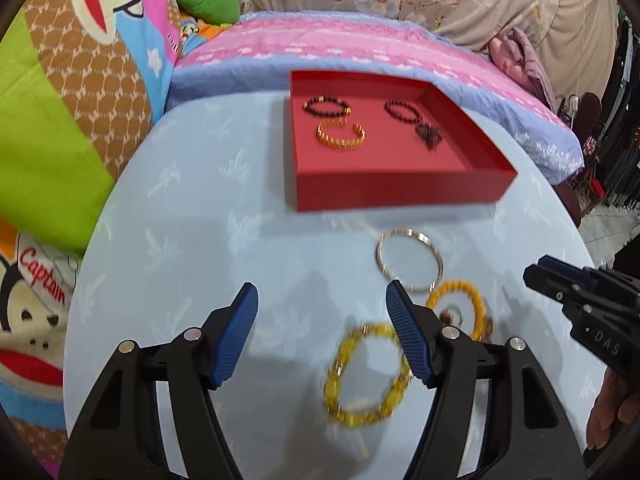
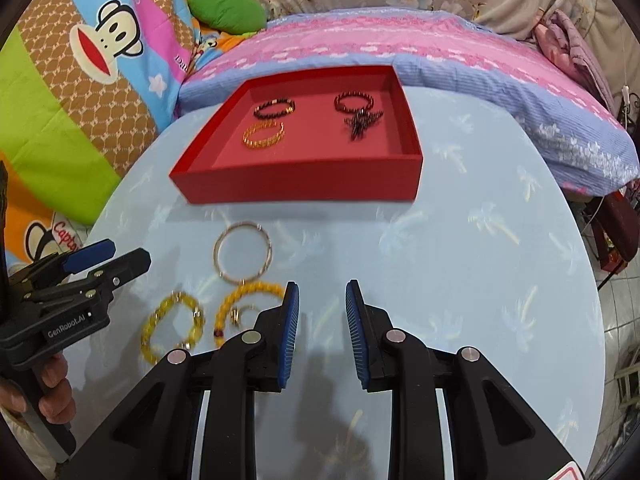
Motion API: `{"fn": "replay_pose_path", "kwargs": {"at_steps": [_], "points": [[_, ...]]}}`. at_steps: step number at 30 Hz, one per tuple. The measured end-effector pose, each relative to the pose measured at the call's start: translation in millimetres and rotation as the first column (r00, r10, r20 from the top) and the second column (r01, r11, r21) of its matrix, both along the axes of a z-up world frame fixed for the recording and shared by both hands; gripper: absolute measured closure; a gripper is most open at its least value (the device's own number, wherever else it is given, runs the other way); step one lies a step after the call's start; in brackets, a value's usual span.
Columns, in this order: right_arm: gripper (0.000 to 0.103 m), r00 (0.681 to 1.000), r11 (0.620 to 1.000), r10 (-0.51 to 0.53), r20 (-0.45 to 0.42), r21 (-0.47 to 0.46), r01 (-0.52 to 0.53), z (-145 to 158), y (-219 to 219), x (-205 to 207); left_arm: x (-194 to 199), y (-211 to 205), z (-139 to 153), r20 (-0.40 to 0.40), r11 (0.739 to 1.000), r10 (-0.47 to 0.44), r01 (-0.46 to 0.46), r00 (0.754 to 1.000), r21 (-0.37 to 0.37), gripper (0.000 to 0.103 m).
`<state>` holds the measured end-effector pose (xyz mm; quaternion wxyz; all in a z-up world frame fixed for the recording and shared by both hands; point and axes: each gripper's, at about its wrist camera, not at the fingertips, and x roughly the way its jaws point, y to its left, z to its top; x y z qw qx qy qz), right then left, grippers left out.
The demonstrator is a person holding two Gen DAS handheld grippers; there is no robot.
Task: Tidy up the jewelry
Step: 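Grasp the yellow amber bead bracelet with the left tool while the right tool grasps the orange-yellow bead bracelet, then carry both yellow bracelets up and into the red box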
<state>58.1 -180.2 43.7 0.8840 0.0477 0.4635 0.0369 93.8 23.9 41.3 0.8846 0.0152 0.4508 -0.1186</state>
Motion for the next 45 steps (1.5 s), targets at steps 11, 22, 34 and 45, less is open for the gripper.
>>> {"fn": "replay_pose_path", "kwargs": {"at_steps": [11,22,34,45], "points": [[0.079,0.999,1.000,0.010,-0.038,0.001,-0.010,-15.0,9.9,-20.4,-32.8,-1.0,-39.0,-0.078,0.999,-0.007,0.011,0.997,0.043,0.043],[0.079,0.998,0.999,0.035,-0.054,-0.005,-0.036,-27.5,27.9,-2.3,-31.0,-14.0,-42.4,-0.043,0.996,-0.033,0.037,0.999,0.080,0.072],[0.089,0.997,0.996,0.052,-0.062,-0.065,-0.056,-41.7,37.0,12.7,-20.6,-11.3,-40.1,-0.077,0.999,-0.035,0.035,0.996,0.009,0.094],[0.096,0.998,0.998,0.055,-0.023,0.005,-0.055,-21.2,30.8,11.3,-16.8,-7.6,-25.2,-0.097,0.997,-0.040,0.034,0.994,-0.067,0.094]]}}
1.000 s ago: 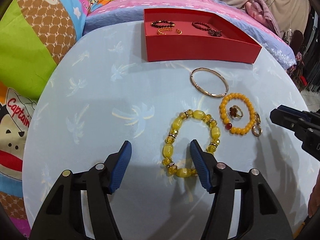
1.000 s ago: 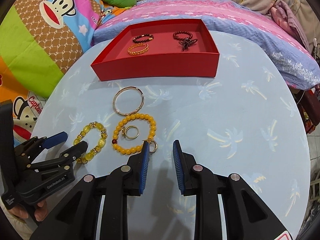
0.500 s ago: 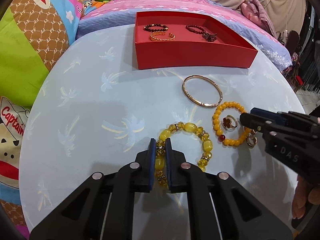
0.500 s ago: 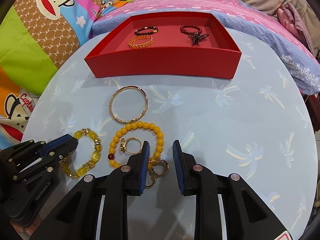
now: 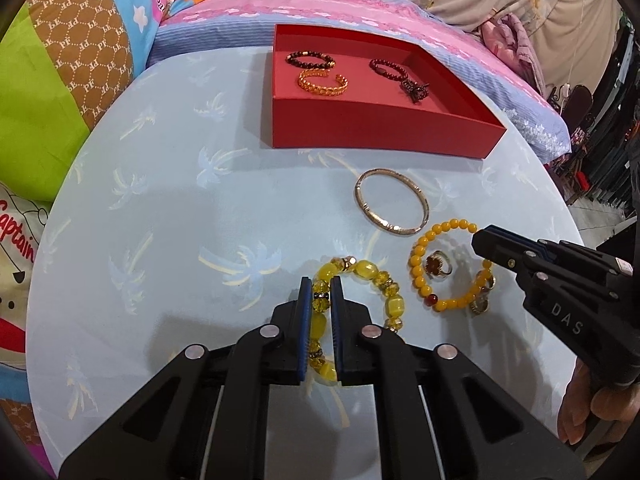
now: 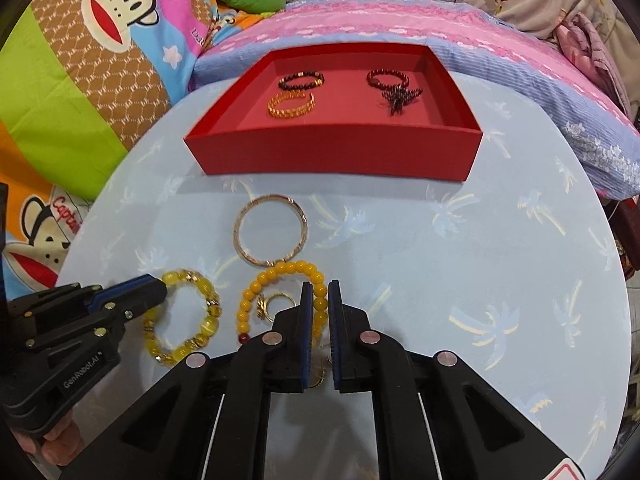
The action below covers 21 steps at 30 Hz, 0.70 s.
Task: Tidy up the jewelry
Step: 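Carry both yellow bracelets up and into the red box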
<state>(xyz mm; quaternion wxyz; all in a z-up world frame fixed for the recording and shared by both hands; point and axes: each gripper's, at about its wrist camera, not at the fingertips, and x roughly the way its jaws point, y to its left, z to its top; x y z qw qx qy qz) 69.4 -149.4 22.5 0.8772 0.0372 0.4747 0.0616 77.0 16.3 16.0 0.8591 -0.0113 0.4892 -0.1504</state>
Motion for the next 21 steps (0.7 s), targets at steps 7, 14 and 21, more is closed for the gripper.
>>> {"fn": "replay_pose_path", "kwargs": {"at_steps": [7,14,21], "points": [[0.096,0.998,0.999,0.011,0.063,0.035,-0.013,31.9,1.7,1.0,-0.6,-6.6,29.1,0.041,0.998,-0.039,0.041,0.998,-0.037,0.094],[0.096,0.992,0.998,-0.015,0.126,0.061,0.007,66.1,-9.5,12.3,12.3,-15.4,66.9,0.111,0.995,-0.070,0.078,0.991,-0.064,0.094],[0.096,0.979,0.998,-0.060,0.193,0.047,0.052,92.3,-30.8,44.1,47.0,-27.3,97.6,0.171,0.990,-0.074,0.093,0.983,-0.105,0.094]]}}
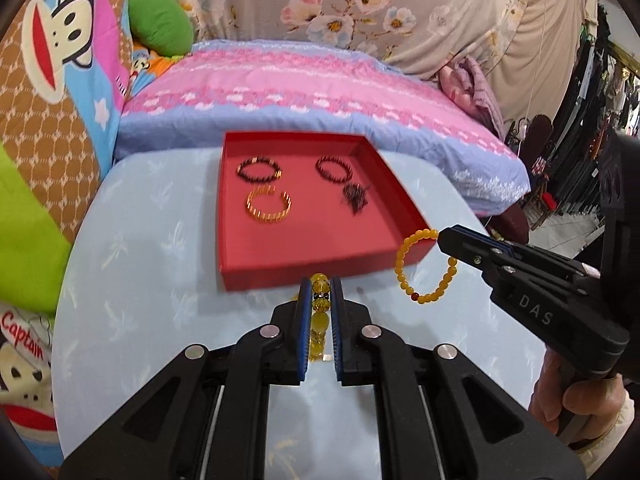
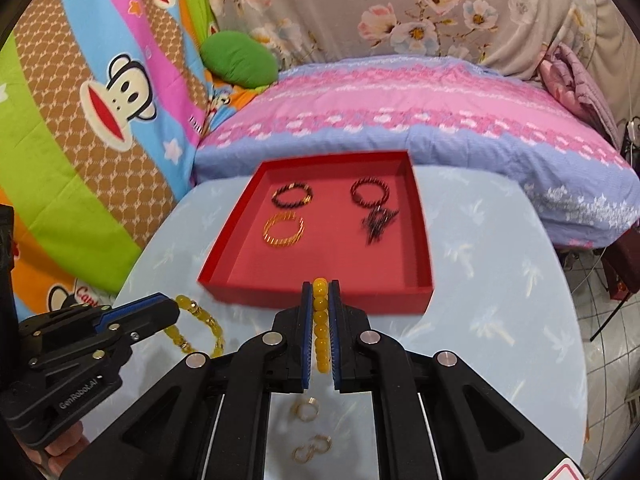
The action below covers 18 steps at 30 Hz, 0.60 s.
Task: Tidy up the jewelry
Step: 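Carry both yellow bracelets up and into the red box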
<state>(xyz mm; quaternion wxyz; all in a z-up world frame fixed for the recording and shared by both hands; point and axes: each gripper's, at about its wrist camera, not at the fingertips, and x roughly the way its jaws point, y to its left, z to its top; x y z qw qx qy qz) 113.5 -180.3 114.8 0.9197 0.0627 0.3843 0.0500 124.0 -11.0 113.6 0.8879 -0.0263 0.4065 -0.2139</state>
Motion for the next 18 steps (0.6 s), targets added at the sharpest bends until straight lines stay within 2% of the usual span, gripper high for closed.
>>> {"fn": "replay_pose_path", "kwargs": {"at_steps": [4,10,13,18], "points": [[0.096,1.000,1.000,-0.017,0.025,-0.011,0.018,8.3,-8.5,28.2,27.9,-11.9,15.5,0.028,0.999,-0.012,0.013,1.000,-0.031,0.094],[0.096,1.000,0.998,-0.026,0.015,0.049,0.025,4.8,-17.6,66.0,71.4,-23.8,17.8,0.025,0.996,-0.009,0.011,1.000,-0.088,0.094],[0.096,1.000,0.997,-0.024,-0.012,0.080,0.025,-6.9,-19.4,84.5,94.3,-26.5,2.0,-0.018,0.993,-0.009,0.007,1.000,-0.115,0.094],[0.096,0.996,0.996,-0.026,-0.090,0.082,0.034,-42.4,-20.6,107.1,117.8,-25.7,-41.6,-0.104,0.997,0.015,-0.023,0.994,-0.079,0.094]]}}
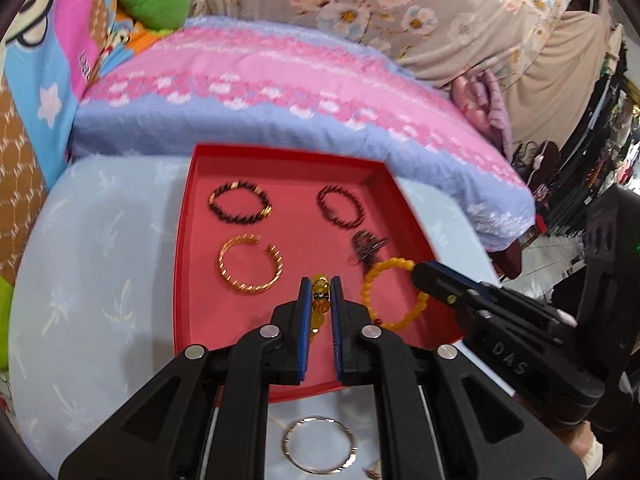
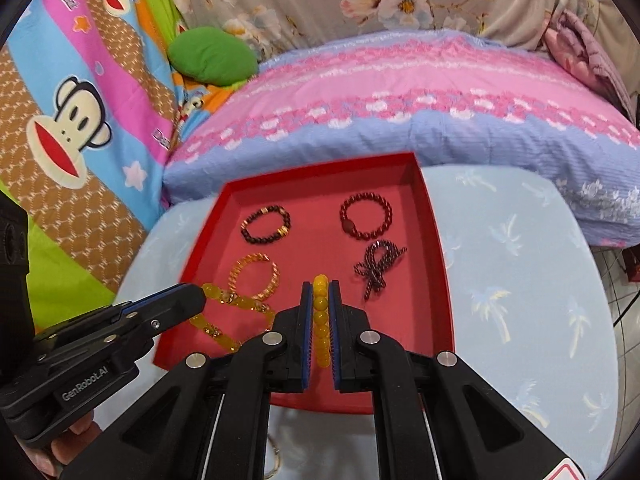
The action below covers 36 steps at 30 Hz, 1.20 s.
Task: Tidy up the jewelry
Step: 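Carry both yellow bracelets up and into the red box, then open both tools to set the yellow bracelets in the box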
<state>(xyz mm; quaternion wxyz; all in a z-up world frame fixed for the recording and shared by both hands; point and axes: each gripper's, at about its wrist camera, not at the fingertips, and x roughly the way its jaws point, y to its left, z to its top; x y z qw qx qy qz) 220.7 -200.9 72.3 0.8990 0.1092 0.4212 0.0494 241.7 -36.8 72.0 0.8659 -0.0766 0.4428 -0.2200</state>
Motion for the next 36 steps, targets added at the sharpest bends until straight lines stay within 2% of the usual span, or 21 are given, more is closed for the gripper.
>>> {"fn": "replay_pose_path", "kwargs": {"at_steps": [3,6,18,20,21,22,24,27,36], "points": [[0.096,0.999,1.000,-0.006,-0.039,-0.012,0.006,-19.4,-2.4,5.8,5.0,4.1,-23.7,-0.028,0.999,0.016,-0.014,0.999,0.045,0.094],[0.096,0.998,1.000,-0.017,-0.059,-0.027,0.016,-30.9,-5.9,8.1,7.1,9.7,-34.9,-0.037,0.997,0.033,-0.030,0.999,0.069,0.094],[0.096,0.997,0.991,-0.044,-0.056,-0.130,0.036,-43.7,-6.0,4.8,6.6,11.6,-46.8,-0.001,0.982,0.061,-0.060,0.998,0.180,0.094],[0.095,0.998,0.989,-0.050,-0.042,-0.143,0.043,-42.3,-5.7,2.9,5.6,11.9,-46.9,0.011,0.981,0.069,-0.070,0.998,0.183,0.094],[0.091,0.998,0.988,-0.054,-0.038,-0.146,0.048,-41.4,-5.6,1.8,4.8,13.0,-45.9,0.021,0.981,0.077,-0.080,0.997,0.177,0.089],[0.089,0.998,0.988,-0.056,-0.032,-0.143,0.051,-40.2,-6.4,0.5,4.4,13.5,-45.4,0.026,0.981,0.083,-0.086,0.996,0.171,0.080],[0.085,0.998,0.989,-0.063,-0.022,-0.136,0.059,-37.2,-8.0,-2.2,3.8,14.1,-43.0,0.036,0.981,0.092,-0.097,0.995,0.166,0.073],[0.082,0.998,0.989,-0.069,-0.010,-0.129,0.067,-33.0,-9.4,-7.4,2.0,13.6,-39.2,0.052,0.981,0.092,-0.100,0.994,0.167,0.073],[0.082,0.999,0.989,-0.051,0.013,-0.142,0.053,-18.8,-3.9,-24.4,-12.2,13.2,-28.4,0.079,0.978,0.101,-0.113,0.992,0.174,0.073]]}}
